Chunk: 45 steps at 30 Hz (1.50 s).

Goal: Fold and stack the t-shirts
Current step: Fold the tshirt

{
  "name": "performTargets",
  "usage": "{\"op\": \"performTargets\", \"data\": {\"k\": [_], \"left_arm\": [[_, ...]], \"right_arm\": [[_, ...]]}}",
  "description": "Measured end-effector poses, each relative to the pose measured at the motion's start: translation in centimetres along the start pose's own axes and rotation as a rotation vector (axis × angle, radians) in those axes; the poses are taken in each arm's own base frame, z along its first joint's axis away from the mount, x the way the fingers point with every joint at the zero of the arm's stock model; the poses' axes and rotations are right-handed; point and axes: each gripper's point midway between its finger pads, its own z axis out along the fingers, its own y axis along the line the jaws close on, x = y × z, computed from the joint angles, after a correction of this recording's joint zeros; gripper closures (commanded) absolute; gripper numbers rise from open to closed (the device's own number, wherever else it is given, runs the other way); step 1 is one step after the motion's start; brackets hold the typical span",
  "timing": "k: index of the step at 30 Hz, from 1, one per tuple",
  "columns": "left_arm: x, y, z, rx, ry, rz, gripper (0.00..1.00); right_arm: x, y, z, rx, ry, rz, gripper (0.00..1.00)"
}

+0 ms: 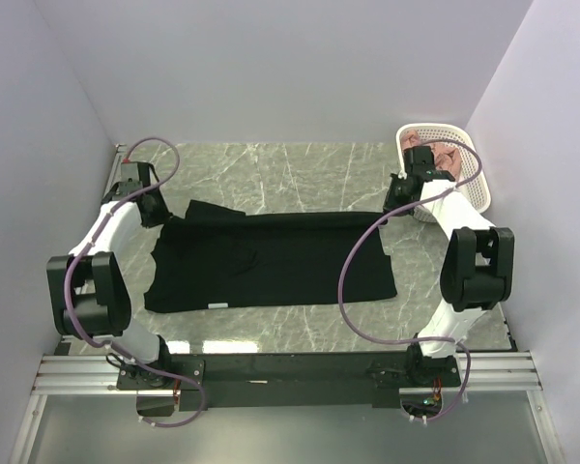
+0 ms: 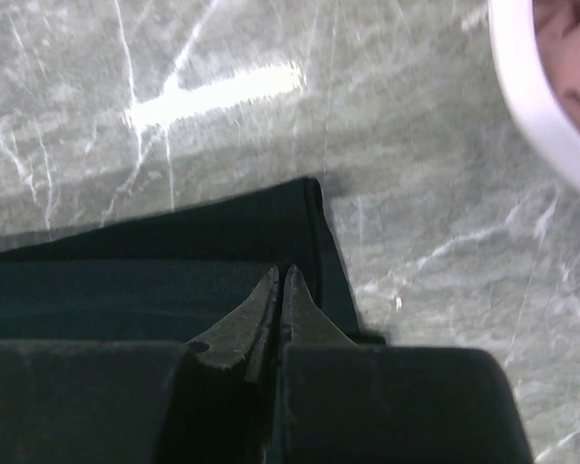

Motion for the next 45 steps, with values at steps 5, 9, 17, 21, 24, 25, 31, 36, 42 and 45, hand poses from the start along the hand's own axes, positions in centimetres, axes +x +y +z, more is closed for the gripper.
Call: {"op": "performTargets", "data": {"k": [5,9,17,21,24,25,31,36,42,45], "left_arm": [[1.9,0.8,0.0,-0.024,0.03,-0.018,0.99],[3.5,1.5,0.1,-0.047,0.057,-0.031,0.99],[6.1,2.6,0.6,-0.089,0.106,-0.045,0.99],[6.9,2.8,0.8,-0.098,0.121,-0.06,0.99],[7.6,3.0,1.2,-0.107,0.141,-0.067,0.99],[7.8,3.1,1.4,-0.111,0.151,-0.073,0.99],[9.1,3.4,2.0,-0.129,0.189,-0.09,0.96],[9.1,3.6,1.7,-0.137,0.18,-0.102,0.54],[7.4,3.5,-0.4,-0.129,0.101,-0.112,0.16],[6.0,3.0,-1.7,-0.113,0.053,-0.116,0.15]], "right_arm": [[1.5,-0.5,0.2,0.007,0.015,0.018,1.0],[3.1,-1.1,1.0,0.016,0.04,0.034,1.0],[5.9,-2.5,2.3,0.034,0.088,0.08,1.0],[6.1,-3.0,2.7,0.034,0.085,0.099,1.0],[6.3,-3.0,3.2,0.036,0.089,0.105,1.0],[6.4,-3.1,3.5,0.037,0.092,0.106,1.0],[6.7,-3.2,4.0,0.041,0.106,0.111,0.9],[6.6,-3.1,4.0,0.037,0.102,0.111,0.69],[5.9,-2.8,3.0,0.031,0.07,0.111,0.58],[5.3,-2.0,1.7,0.03,0.032,0.103,0.55]]}}
